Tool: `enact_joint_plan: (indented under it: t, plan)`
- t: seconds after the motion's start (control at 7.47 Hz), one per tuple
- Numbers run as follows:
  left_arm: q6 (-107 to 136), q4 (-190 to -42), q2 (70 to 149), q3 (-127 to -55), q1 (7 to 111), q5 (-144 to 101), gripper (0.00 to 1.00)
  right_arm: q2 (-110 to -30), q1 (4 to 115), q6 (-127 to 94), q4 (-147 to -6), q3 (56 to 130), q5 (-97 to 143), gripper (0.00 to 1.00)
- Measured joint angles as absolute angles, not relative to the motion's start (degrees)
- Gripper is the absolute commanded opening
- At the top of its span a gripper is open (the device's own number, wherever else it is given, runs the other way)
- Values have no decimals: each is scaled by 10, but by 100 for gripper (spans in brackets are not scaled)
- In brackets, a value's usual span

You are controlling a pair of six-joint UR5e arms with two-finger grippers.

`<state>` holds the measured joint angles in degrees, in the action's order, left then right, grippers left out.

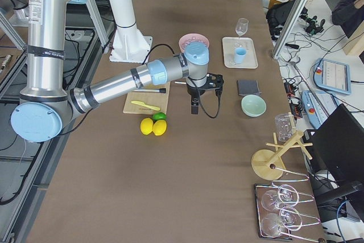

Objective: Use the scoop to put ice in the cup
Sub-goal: 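Move the right gripper toward the metal ice scoop on the table, then grasp the scoop handle with the right gripper while the left arm approaches the bowl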

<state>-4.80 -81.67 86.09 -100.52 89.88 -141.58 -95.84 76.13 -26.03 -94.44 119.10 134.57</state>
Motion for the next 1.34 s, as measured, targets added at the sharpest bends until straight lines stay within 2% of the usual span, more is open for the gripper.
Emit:
enact_joint_plan:
  t: [0.67, 1.34]
  plan:
    - [-23, -795, 863, -1001, 896, -1413, 98, -949, 557, -543, -837, 1222, 1257, 99]
    - [1, -799, 872, -983, 890, -1369, 98, -913, 371, -686, -817, 1231, 1112, 99]
